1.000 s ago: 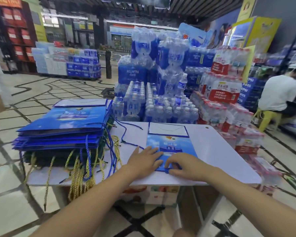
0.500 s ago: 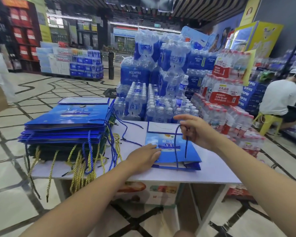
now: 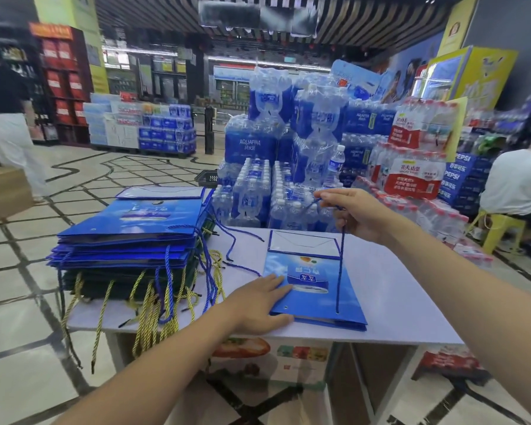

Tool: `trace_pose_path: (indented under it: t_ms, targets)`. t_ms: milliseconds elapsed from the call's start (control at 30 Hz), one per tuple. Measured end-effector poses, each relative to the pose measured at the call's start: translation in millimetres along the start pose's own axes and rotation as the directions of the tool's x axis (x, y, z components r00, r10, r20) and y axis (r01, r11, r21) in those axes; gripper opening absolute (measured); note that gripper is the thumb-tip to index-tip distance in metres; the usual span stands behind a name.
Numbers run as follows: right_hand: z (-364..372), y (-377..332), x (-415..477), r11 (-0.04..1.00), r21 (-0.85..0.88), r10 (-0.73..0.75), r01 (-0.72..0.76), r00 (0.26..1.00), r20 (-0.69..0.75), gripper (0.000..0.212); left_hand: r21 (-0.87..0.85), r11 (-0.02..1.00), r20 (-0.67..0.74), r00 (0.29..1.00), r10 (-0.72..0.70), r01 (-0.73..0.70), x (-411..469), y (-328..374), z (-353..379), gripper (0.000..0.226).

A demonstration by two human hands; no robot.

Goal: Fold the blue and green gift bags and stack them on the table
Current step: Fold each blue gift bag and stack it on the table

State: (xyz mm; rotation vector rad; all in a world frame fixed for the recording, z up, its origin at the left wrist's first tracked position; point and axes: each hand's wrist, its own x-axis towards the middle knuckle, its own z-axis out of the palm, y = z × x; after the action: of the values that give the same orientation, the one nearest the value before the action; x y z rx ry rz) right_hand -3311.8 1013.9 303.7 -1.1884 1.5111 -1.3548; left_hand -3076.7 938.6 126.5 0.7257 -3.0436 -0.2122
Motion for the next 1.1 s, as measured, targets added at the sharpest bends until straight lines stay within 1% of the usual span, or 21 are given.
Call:
trace_pose_path:
  t_ms: [167,300,367,433,500,567,600,667,700,733,833,867,933,1000,1100]
  targets:
    - [-0.8,-11.1,20.5,0.999,-0.042,-0.023,0.024,1.000,0.006,0.022,-0.014,1.000,-0.022,1.000,-0.005,0.005,5.5,-1.6,6.4,0.082]
    - [-0.4,-31.0,24.6,0.990,-0.140,-0.033,0.034,0.999,0.009,0.018,0.001,1.000,-0.035,0.999,-0.009,0.009,6.9,-5.3,14.4,0.088]
    - [3.0,-38.1,24.9,0.970,-0.238,-0.058,0.058,0.998,0.005,0.016,-0.007,1.000,-0.043,0.999,-0.012,0.012,9.0,-6.9,14.0,0.089]
    - [6.7,-38.7,20.5,0.929,-0.360,-0.097,0.090,0.995,-0.003,0.015,-0.059,0.998,-0.063,0.998,-0.016,0.012,7.6,-5.3,11.8,0.080]
    - [9.4,-30.3,11.7,0.869,-0.481,-0.119,0.114,0.993,0.021,0.016,-0.144,0.989,-0.107,0.994,-0.033,0.018,2.5,-3.6,9.8,0.072]
    - [14.6,-9.9,3.8,0.792,-0.597,-0.080,0.124,0.992,0.101,0.018,-0.210,0.978,-0.147,0.988,-0.051,0.019,-2.2,-3.2,8.0,0.067]
    - [18.2,5.1,1.2,0.762,-0.637,-0.028,0.115,0.989,0.145,0.020,-0.221,0.975,-0.152,0.987,-0.055,0.020,-3.5,-2.7,7.2,0.066]
    - [28.6,34.8,-4.0,0.720,-0.691,0.092,0.065,0.978,0.187,0.025,-0.202,0.979,-0.143,0.988,-0.051,0.021,-4.3,-1.9,6.3,0.065]
    - [33.6,49.1,-7.9,0.689,-0.723,0.122,0.054,0.974,0.189,0.027,-0.184,0.983,-0.136,0.990,-0.044,0.019,-3.6,-2.4,6.8,0.066]
    - [38.9,61.5,-13.2,0.643,-0.762,0.121,0.070,0.974,0.192,0.027,-0.167,0.986,-0.130,0.991,-0.037,0.015,-2.9,-2.6,7.4,0.066]
    - [50.2,90.8,-29.7,0.481,-0.855,0.044,0.194,0.969,0.244,0.020,-0.137,0.991,-0.114,0.993,-0.011,-0.005,0.1,-4.4,10.0,0.064]
    - [50.1,98.2,-33.0,0.463,-0.863,0.043,0.203,0.967,0.251,0.016,-0.136,0.991,-0.106,0.994,-0.004,-0.011,0.5,-5.2,10.3,0.064]
    - [48.8,106.7,-37.1,0.469,-0.859,0.055,0.204,0.964,0.259,0.009,-0.131,0.991,-0.094,0.996,0.007,-0.020,1.0,-6.4,11.2,0.063]
    - [49.6,108.3,-37.4,0.471,-0.853,0.062,0.224,0.956,0.285,0.012,-0.123,0.992,-0.092,0.996,0.013,-0.024,2.0,-6.7,11.4,0.064]
    - [52.0,106.7,-33.4,0.422,-0.862,0.038,0.282,0.944,0.327,0.018,-0.117,0.993,-0.093,0.996,0.010,-0.021,4.1,-5.9,11.1,0.065]
